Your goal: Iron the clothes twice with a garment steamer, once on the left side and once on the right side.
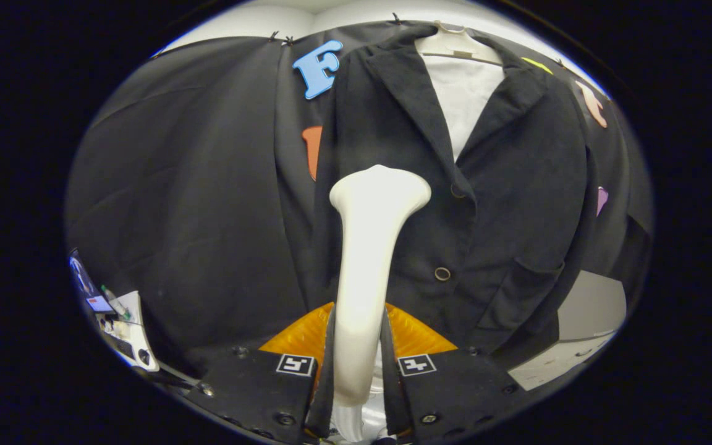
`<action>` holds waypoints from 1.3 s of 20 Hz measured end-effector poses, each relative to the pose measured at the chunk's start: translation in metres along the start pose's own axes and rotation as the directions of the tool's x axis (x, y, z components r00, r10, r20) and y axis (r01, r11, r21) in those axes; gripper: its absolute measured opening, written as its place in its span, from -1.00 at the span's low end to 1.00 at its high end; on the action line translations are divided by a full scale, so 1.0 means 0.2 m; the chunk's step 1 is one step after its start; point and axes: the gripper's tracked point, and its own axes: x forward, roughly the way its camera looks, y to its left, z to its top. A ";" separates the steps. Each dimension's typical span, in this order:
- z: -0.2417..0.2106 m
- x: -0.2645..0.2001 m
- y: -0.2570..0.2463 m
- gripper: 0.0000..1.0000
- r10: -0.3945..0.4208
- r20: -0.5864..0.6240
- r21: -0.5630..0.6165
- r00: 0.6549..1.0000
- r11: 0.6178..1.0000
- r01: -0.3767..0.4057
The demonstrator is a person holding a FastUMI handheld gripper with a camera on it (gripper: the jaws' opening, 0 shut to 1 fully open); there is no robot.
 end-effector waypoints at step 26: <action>-0.64 0.01 -0.15 -0.28 0.038 -0.203 0.027 0.978 0.999 -0.033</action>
